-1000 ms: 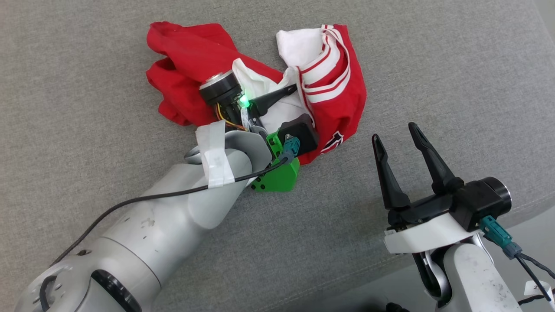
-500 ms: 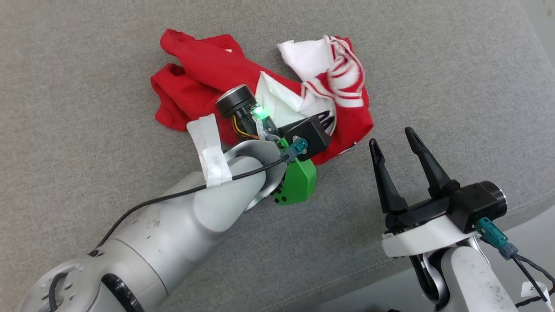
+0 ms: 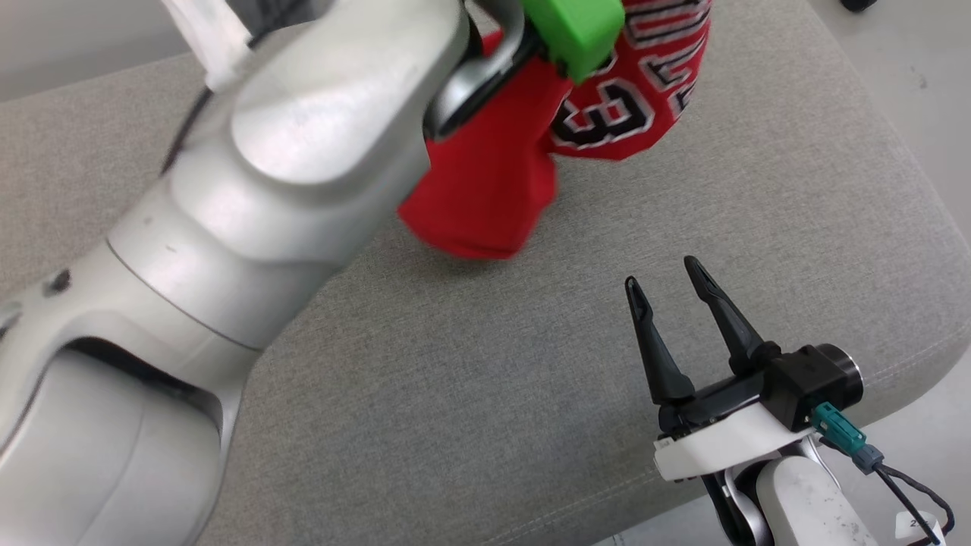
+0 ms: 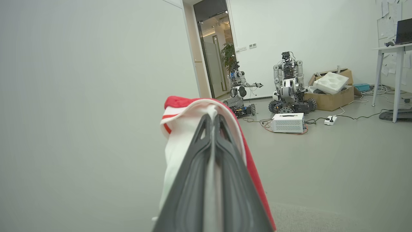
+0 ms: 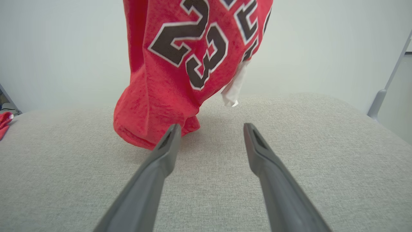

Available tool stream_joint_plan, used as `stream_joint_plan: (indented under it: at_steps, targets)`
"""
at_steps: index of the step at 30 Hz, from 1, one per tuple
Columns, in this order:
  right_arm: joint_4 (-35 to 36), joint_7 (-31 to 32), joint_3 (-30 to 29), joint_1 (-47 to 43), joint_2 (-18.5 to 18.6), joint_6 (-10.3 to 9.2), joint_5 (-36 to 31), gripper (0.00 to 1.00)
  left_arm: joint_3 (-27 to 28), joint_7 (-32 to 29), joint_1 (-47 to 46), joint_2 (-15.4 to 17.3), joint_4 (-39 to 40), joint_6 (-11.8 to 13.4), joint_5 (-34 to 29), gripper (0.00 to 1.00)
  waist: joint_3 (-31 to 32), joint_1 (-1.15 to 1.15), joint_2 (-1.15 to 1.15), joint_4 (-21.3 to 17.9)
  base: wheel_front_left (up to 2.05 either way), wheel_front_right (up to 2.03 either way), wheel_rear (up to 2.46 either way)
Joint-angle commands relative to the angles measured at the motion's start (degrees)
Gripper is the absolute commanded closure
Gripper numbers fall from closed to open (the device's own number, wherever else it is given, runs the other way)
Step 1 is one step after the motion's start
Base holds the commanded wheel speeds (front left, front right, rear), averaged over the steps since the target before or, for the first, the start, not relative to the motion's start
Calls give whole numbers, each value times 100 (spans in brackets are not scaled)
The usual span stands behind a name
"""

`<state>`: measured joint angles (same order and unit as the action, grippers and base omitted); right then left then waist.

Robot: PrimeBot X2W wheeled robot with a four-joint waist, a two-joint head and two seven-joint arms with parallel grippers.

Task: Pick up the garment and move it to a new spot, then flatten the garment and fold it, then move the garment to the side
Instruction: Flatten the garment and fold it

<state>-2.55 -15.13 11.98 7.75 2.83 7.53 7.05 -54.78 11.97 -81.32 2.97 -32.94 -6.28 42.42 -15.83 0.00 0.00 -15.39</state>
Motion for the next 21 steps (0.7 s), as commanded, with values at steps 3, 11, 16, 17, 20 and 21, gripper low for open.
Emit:
stream_joint_plan:
  at_steps: [3, 11, 16, 17, 20, 21]
  targets:
    - [-3, -2, -10, -99, 9, -7, 58, 0, 417, 137, -546, -8, -180, 226, 179, 100, 173, 0, 0, -126, 0, 0, 0]
    - [12, -2, -172, -224, 7, -7, 26, 0, 999, 53, 627, 275, -781, 334, 1053, 100, 316, 0, 0, 166, 0, 0, 0]
    - [9, -2, -349, -309, 9, -7, -121, 0, 1187, 215, 2421, 568, -857, 449, 1498, 100, 359, 0, 0, 474, 0, 0, 0]
    - [7, -2, -372, -326, 9, -8, -155, 0, 1230, 248, 2702, 625, -829, 478, 1547, 100, 366, 0, 0, 532, 0, 0, 0]
    - [-13, -2, -445, -407, 9, -8, -275, 0, 1421, 320, 3631, 804, -624, 573, 1503, 100, 416, 0, 0, 727, 0, 0, 0]
    - [-8, -2, -468, -415, 11, -8, -300, 0, 1529, 330, 3865, 855, -493, 622, 1422, 100, 427, 0, 0, 779, 0, 0, 0]
